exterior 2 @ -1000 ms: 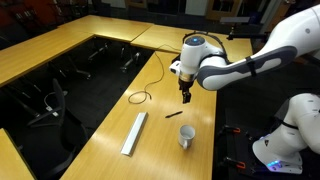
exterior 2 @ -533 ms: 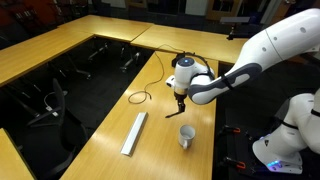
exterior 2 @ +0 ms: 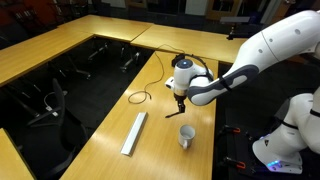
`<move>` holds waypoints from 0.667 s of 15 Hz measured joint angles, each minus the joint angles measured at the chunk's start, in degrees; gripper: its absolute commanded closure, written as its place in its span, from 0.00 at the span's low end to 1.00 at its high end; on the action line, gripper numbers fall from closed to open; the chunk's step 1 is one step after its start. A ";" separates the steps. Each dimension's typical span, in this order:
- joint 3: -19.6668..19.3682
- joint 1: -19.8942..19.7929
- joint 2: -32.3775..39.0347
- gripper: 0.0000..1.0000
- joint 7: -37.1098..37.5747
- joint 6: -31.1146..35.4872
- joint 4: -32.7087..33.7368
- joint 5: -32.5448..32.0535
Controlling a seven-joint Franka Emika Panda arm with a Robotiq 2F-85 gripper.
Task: Put the black pen inside the white mug
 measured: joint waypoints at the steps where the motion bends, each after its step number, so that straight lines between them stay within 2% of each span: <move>1: 0.00 -0.23 1.00 0.00 -1.22 -0.26 0.40 -0.21; 5: 0.18 -2.13 8.38 0.00 -6.58 -0.60 4.22 -0.24; 10: 0.94 -4.25 18.71 0.00 -7.59 -0.89 11.32 -0.77</move>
